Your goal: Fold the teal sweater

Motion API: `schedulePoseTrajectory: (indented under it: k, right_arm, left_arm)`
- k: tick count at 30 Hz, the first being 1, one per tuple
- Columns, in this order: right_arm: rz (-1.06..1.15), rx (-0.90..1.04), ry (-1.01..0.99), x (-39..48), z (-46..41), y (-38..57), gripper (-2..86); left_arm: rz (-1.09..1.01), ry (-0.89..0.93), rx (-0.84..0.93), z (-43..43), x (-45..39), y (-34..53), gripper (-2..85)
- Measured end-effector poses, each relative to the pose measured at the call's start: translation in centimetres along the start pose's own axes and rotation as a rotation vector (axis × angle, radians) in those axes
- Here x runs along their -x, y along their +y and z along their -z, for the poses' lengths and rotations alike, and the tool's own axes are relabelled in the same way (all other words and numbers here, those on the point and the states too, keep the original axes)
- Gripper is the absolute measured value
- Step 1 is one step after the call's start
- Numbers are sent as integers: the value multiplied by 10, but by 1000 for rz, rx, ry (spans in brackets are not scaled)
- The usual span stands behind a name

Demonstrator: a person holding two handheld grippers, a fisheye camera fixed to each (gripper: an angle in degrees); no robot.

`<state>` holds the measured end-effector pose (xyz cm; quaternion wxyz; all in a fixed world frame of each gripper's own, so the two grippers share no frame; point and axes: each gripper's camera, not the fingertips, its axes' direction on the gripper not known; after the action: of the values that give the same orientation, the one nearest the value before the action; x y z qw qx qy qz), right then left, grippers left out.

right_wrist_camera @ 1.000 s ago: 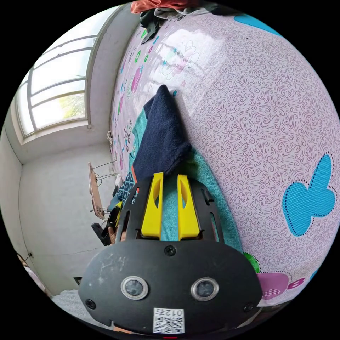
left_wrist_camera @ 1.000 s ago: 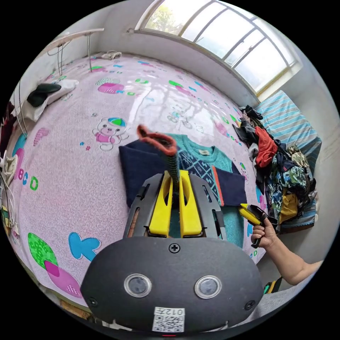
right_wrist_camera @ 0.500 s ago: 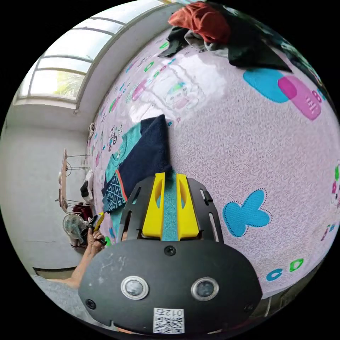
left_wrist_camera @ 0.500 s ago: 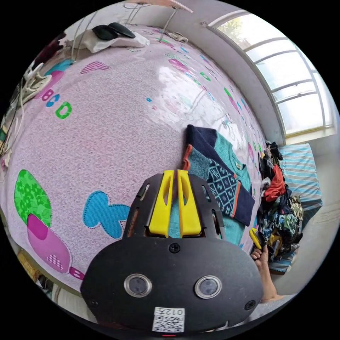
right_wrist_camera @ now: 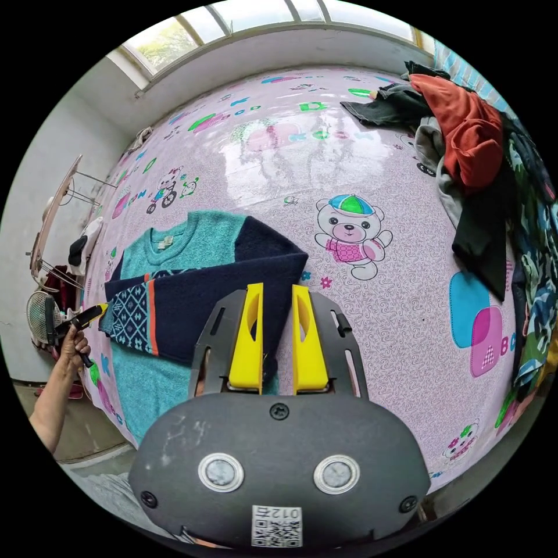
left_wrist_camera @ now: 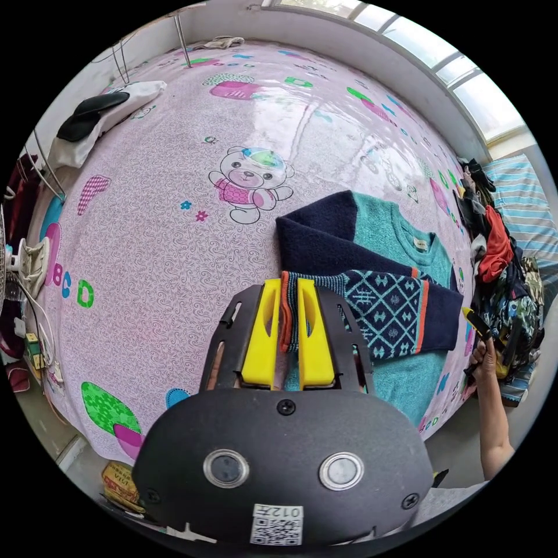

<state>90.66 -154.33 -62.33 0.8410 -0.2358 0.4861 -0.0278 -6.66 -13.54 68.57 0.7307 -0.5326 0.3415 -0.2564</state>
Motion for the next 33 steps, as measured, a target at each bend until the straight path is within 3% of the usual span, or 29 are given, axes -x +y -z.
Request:
schedulePoseTrajectory:
  k: [5, 9, 11, 19, 23, 26, 31, 33]
  right_arm:
    - [31, 13, 21, -12, -30, -6, 10]
    - [31, -77, 14, -27, -27, 5, -5]
    - [23, -54, 25, -35, -41, 5, -6]
    - [-63, -15, -56, -67, -64, -8, 18]
    - [-68, -108, -6, -73, -26, 5, 36]
    - [13, -121, -30, -55, -18, 14, 24]
    - [124, 16, 28, -40, -57, 15, -4]
    - [171, -21, -9, -49, -50, 15, -8]
  left_arm:
    - [-60, -56, -46, 15, -19, 5, 5]
    - [-133, -37, -178, 45, -33, 17, 1]
    - [-147, -72, -152, 39, -35, 14, 1]
    - [0, 64, -88, 10, -9, 13, 5]
    - [65, 53, -219, 43, 1, 29, 4]
    - [-33, 50, -233, 49, -20, 38, 2]
    - [-184, -81, -51, -3, -56, 38, -1]
    - [-230, -95, -94, -7, -57, 42, -1]
